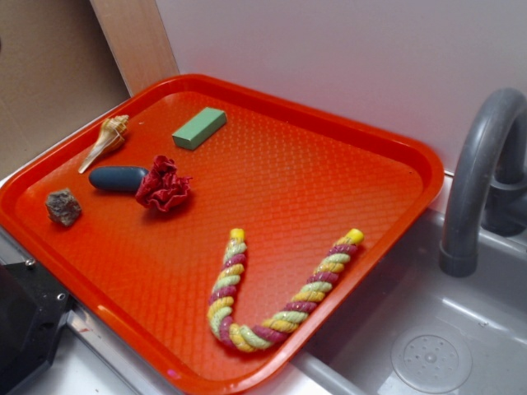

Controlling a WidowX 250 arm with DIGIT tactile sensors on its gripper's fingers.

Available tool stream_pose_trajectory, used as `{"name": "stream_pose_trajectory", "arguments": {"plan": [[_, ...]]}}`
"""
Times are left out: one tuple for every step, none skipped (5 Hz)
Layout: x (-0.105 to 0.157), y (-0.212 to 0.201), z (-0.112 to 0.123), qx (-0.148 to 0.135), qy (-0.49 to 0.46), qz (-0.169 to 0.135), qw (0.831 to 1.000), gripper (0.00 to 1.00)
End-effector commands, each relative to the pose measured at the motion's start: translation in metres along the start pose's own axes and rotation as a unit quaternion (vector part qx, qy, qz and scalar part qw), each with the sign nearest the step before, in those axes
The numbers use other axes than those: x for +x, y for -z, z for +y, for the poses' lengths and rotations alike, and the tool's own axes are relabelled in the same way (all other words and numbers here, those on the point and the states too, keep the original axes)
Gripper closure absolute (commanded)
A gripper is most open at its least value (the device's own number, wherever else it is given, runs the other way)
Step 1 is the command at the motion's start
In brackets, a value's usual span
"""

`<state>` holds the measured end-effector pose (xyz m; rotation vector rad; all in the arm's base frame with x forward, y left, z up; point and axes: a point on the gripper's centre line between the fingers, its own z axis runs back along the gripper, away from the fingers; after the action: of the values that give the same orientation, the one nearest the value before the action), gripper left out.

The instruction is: Grab the shell.

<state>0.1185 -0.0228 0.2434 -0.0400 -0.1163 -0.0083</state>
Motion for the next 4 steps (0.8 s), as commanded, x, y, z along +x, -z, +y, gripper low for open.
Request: {"name": "stream_pose_trajectory", "arguments": {"plan": [[0.000, 0.000, 0.000, 0.000, 0.000, 0.000, 1.000, 0.00], [0.037, 0.010, 0.025, -0.002, 0.002, -0.020, 1.000, 0.00], [0.073, 0.022, 0.064, 0.011, -0.011, -0.027, 1.000, 0.00], [0.094, 0.032, 0.107, 0.047, -0.032, -0.036, 0.998, 0.00]]}}
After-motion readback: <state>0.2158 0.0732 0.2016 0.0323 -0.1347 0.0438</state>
